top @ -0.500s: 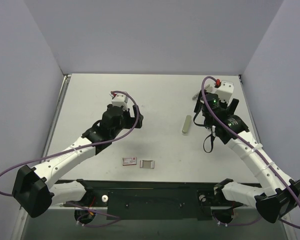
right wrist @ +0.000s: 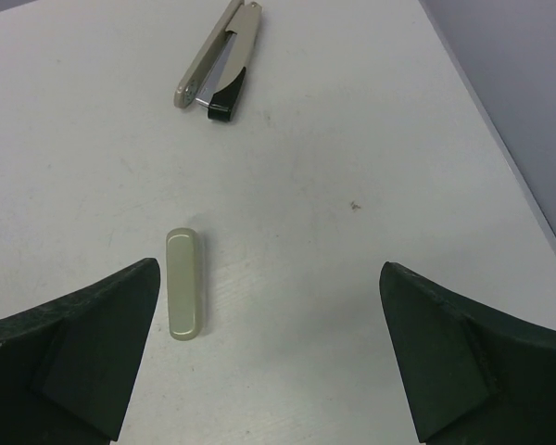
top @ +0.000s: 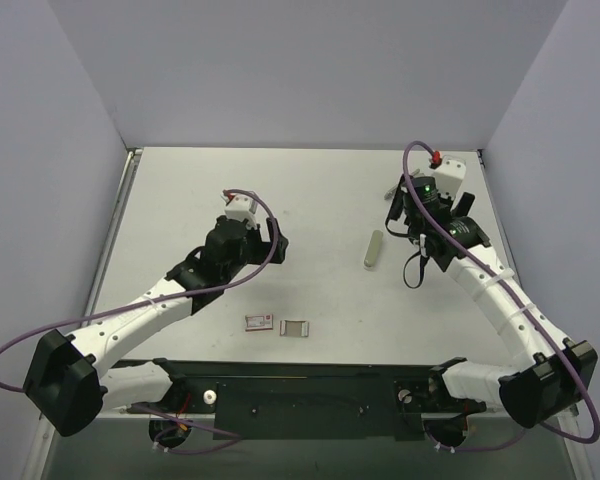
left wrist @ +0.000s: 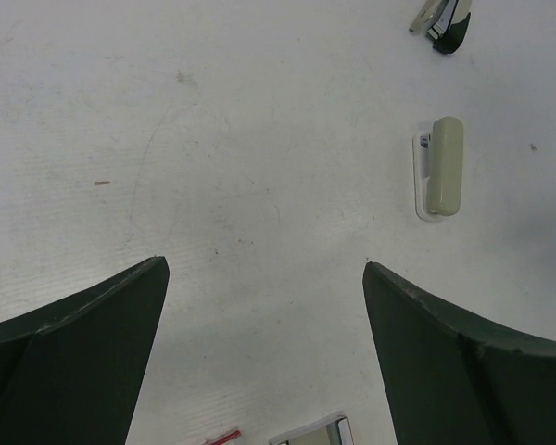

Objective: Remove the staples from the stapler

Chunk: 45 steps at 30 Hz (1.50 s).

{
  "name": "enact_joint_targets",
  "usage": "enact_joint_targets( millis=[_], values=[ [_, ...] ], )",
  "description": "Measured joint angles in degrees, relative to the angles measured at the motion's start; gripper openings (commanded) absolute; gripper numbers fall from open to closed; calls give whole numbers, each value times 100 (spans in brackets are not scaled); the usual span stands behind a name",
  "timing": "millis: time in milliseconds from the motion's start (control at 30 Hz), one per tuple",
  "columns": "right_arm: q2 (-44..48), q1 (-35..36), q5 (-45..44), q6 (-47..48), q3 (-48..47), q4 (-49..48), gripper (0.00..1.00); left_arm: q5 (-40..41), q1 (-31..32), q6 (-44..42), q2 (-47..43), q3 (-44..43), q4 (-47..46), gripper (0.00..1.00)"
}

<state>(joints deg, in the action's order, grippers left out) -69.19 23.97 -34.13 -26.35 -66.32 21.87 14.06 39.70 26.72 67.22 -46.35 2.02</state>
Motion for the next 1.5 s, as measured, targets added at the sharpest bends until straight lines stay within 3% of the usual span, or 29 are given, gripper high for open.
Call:
enact_joint_targets(
  millis=[367, 833, 967, 1233, 1400, 1500],
  values=[
    [-767, 7, 103, -70, -11, 31, 100, 385, 66, 223, 374, -369, 529, 97],
    [-796, 7, 258, -59, -33, 39, 100, 367, 87, 267, 127, -372, 535, 97],
    [-789, -57, -59, 94, 66, -2, 100, 350, 87, 310, 52, -348, 575, 97],
    [-546, -1073, -326, 710, 1847, -1235, 100, 262, 87, 518, -654, -264, 1027, 97],
    [-527, -1539, -39, 1040, 2258, -1860, 100, 188, 87, 573, -1438, -39, 1246, 97],
    [-485, -1784, 166, 1241, 2758, -2815, 100, 175, 87, 573, -1832, 133, 1325, 97]
  ],
)
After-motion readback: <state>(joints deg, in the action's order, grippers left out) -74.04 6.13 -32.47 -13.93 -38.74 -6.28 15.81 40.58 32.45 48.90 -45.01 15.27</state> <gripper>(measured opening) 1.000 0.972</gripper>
